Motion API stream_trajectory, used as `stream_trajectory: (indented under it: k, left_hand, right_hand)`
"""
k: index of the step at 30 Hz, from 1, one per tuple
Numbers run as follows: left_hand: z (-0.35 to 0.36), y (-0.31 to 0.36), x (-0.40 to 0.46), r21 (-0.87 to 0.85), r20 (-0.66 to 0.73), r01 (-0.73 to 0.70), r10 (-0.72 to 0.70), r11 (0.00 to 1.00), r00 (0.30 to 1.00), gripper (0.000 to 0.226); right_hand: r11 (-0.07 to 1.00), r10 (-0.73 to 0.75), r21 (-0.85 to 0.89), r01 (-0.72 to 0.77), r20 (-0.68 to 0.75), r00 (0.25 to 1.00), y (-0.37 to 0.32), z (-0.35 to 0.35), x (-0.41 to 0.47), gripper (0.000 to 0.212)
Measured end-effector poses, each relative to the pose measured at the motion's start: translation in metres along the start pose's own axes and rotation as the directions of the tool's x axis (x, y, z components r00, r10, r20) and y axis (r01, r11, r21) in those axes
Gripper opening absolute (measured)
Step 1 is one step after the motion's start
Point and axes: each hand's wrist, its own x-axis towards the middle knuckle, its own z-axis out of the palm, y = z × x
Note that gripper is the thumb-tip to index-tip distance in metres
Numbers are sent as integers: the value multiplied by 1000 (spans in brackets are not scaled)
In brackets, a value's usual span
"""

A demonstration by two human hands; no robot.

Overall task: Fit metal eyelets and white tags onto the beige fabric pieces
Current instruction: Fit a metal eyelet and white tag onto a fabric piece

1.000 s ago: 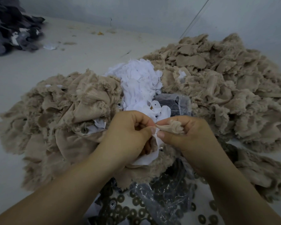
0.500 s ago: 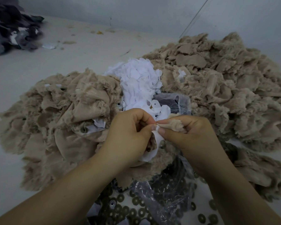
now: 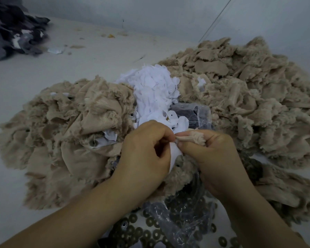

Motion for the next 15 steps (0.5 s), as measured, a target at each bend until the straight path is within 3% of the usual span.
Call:
stream_trajectory:
  k: [6, 13, 15]
  left_hand:
    - [5, 0, -8, 44, -77, -133, 136, 990, 988, 15]
    - [6, -16, -9, 259, 39, -405, 409, 877, 912, 9]
    - [2, -20, -9, 266, 95, -485, 478, 833, 873, 19]
  right_hand:
    - [995, 81, 64, -81, 1, 997, -2, 0, 1, 11]
    - [940, 281, 190, -284, 43, 959, -5, -3, 3, 17]
    - [926, 310, 200, -320, 84, 947, -6, -5, 4, 20]
